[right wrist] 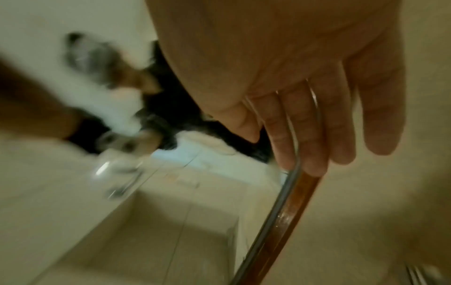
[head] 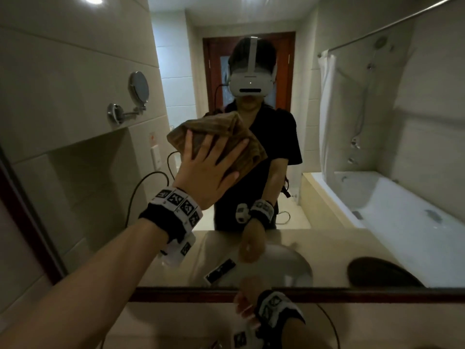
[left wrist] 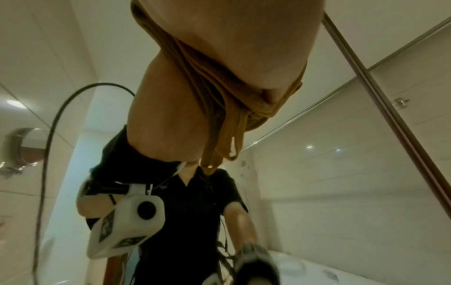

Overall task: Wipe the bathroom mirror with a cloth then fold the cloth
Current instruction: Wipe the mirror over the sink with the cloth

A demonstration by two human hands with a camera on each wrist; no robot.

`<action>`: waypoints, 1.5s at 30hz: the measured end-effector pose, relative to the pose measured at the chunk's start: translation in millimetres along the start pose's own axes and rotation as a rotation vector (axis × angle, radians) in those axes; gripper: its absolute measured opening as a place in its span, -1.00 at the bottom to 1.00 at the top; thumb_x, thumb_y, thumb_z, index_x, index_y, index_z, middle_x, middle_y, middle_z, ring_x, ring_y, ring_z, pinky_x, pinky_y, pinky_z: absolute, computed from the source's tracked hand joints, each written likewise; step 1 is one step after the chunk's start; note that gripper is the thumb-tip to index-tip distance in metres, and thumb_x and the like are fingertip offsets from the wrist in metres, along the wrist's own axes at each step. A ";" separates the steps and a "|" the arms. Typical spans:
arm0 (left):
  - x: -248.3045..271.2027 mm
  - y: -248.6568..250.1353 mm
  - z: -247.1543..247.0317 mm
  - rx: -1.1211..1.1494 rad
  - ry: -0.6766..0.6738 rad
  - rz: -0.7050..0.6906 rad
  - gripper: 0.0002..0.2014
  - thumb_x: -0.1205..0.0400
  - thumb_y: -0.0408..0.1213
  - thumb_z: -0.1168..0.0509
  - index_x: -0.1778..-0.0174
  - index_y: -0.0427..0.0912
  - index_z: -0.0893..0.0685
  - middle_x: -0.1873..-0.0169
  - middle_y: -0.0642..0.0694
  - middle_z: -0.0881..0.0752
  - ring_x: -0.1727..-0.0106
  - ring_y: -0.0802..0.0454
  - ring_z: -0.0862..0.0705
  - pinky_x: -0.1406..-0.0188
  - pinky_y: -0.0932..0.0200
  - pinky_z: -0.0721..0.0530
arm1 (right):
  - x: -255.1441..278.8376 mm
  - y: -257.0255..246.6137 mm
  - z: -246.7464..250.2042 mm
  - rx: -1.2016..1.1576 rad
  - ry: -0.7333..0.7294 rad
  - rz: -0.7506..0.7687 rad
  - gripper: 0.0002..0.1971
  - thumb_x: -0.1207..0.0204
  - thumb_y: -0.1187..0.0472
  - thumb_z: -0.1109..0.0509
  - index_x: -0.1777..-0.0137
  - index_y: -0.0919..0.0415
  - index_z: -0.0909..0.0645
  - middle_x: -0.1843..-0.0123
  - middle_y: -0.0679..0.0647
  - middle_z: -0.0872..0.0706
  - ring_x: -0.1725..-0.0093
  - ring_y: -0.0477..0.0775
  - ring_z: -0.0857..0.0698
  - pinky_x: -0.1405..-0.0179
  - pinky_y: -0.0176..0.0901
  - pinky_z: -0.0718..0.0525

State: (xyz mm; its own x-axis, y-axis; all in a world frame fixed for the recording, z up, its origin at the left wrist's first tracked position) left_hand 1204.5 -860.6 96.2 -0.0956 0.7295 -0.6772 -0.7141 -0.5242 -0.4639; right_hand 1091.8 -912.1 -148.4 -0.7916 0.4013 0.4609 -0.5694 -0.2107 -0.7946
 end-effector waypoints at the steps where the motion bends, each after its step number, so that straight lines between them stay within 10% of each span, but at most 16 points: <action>1: 5.7 1.4 -3.1 0.010 -0.009 -0.002 -0.36 -0.73 0.17 0.00 -0.74 0.10 -0.08 -0.62 -0.22 -0.34 -0.57 -0.34 -0.28 -0.56 -0.57 0.00 | 11.7 -20.3 5.5 0.170 0.066 0.100 -0.72 -0.73 0.19 -0.11 0.08 0.26 -0.61 0.09 0.20 -0.71 0.22 0.09 -0.64 -0.04 -0.09 -0.63; 5: 15.6 -0.8 -8.3 0.082 0.013 -0.033 -0.33 -0.74 0.10 -0.02 -0.75 0.05 0.03 -0.61 -0.21 -0.35 -0.62 -0.28 -0.27 -0.61 -0.49 0.07 | 72.7 -112.7 53.6 0.191 0.703 0.835 -0.79 -0.64 0.23 -0.22 0.23 0.17 -0.55 0.22 0.01 -0.58 0.23 0.00 -0.55 0.23 -0.39 -0.49; 9: -2.9 -19.2 13.5 0.499 0.195 0.122 -0.25 -0.72 -0.15 -0.21 -0.75 -0.15 0.06 -0.70 -0.16 -0.19 -0.74 0.01 -0.04 -0.71 -0.26 0.14 | 116.8 -191.5 82.4 0.140 0.912 1.286 -0.59 -0.63 0.26 -0.11 -0.46 0.27 -0.46 -0.52 0.14 -0.42 -0.50 0.02 -0.40 -0.53 -0.27 -0.34; 15: -12.3 -34.9 30.6 0.467 0.269 0.132 -0.33 -0.69 -0.16 -0.28 -0.68 -0.27 -0.19 -0.66 -0.15 -0.28 -0.69 0.00 -0.22 -0.66 -0.12 -0.23 | 102.1 -239.7 67.1 0.805 1.137 1.037 -0.35 -0.64 0.19 -0.09 -0.67 0.43 -0.02 -0.70 0.38 0.04 -0.68 0.38 0.20 -0.66 0.25 -0.01; 19: -10.8 -43.2 26.1 0.551 0.294 0.175 -0.38 -0.68 -0.04 -0.17 -0.66 -0.14 -0.25 -0.64 -0.12 -0.30 -0.61 0.23 -0.15 -0.66 0.01 -0.14 | 117.8 -240.0 37.7 0.404 0.928 1.440 -0.35 -0.57 0.22 -0.08 -0.69 0.23 -0.06 -0.67 0.24 -0.20 -0.68 0.14 -0.12 -0.64 0.05 -0.18; 23: -7.6 -44.5 22.0 0.486 0.329 0.156 -0.38 -0.71 -0.17 -0.20 -0.69 -0.12 -0.15 -0.71 -0.11 -0.13 -0.71 0.03 -0.14 -0.63 0.01 -0.07 | 86.7 -242.5 68.2 0.384 1.005 1.146 -0.34 -0.69 -0.03 0.06 -0.70 0.17 0.16 -0.74 0.07 0.18 -0.70 0.02 0.23 -0.69 0.08 0.07; 32: -34.4 -45.6 20.1 0.077 0.190 0.157 -0.34 -0.74 -0.02 0.09 -0.75 -0.21 0.00 -0.74 -0.20 0.05 -0.75 -0.08 0.11 -0.71 -0.21 0.05 | 80.9 -255.8 115.1 0.662 1.365 0.932 -0.34 -0.65 0.00 -0.01 -0.68 0.31 -0.06 -0.71 0.28 -0.06 -0.69 0.21 -0.07 -0.66 0.16 -0.11; 37: -117.9 -77.9 78.1 0.061 0.236 0.095 -0.36 -0.74 -0.02 0.19 -0.75 -0.08 0.17 -0.74 -0.08 0.19 -0.75 0.00 0.20 -0.71 -0.17 0.14 | 121.9 -325.8 176.7 0.669 1.413 0.925 -0.26 -0.68 -0.13 0.11 -0.70 0.27 0.24 -0.71 0.25 0.27 -0.69 0.19 0.26 -0.68 0.14 0.13; 45: -203.9 -101.8 136.9 0.060 0.286 0.113 -0.40 -0.78 -0.07 0.17 -0.75 -0.05 0.17 -0.75 -0.07 0.15 -0.75 0.00 0.15 -0.71 -0.13 0.18 | 171.3 -393.8 245.2 0.715 1.553 0.929 -0.28 -0.69 -0.19 0.18 -0.71 0.24 0.19 -0.72 0.23 0.21 -0.70 0.19 0.19 -0.68 0.08 0.17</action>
State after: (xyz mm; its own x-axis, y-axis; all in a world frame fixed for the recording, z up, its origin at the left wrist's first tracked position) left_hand 1201.7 -895.9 359.7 0.0163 0.5104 -0.8598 -0.7508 -0.5616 -0.3476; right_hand 1126.1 -979.0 340.3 -0.2259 0.1973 -0.9540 -0.4437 -0.8927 -0.0796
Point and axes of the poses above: each hand's wrist, its own x-axis away from the middle knuckle, its own z-axis out of the back of the hand, y = z × x, the point moved 6 cm from there along -x, towards the middle knuckle
